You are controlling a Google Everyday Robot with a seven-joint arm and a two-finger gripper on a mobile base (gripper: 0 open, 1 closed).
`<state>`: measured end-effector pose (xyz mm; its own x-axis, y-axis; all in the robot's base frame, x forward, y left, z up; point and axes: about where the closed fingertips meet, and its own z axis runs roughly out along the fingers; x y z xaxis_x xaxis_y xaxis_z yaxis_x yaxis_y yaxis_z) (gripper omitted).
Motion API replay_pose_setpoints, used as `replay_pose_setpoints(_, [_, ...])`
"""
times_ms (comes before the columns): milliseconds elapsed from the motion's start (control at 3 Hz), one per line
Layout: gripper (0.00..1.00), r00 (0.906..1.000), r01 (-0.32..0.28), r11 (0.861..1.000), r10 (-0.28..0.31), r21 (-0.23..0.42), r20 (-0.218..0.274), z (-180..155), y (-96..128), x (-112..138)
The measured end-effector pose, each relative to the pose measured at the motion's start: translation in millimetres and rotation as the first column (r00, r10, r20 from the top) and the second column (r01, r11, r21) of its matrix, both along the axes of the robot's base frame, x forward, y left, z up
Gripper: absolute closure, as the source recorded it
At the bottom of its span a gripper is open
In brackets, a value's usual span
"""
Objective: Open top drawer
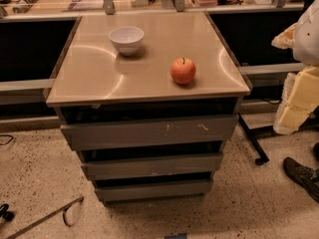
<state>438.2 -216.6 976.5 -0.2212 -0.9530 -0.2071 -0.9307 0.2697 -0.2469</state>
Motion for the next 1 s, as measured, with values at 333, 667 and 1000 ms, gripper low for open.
replay_pose_setpoints(333, [0.0,1.0,0.0,1.0,0.0,0.0,0.0,0.0,0.0,0.0])
replay_pose_setpoints(667, [0.0,0.9996,-0.003,0.999,0.001,0.043,0.027,1.0,1.0,5.8])
replay_pose_setpoints(1000, [0.0,0.9971,-0.011,0.989,0.0,0.148,0.076,0.5,7.2,27.4])
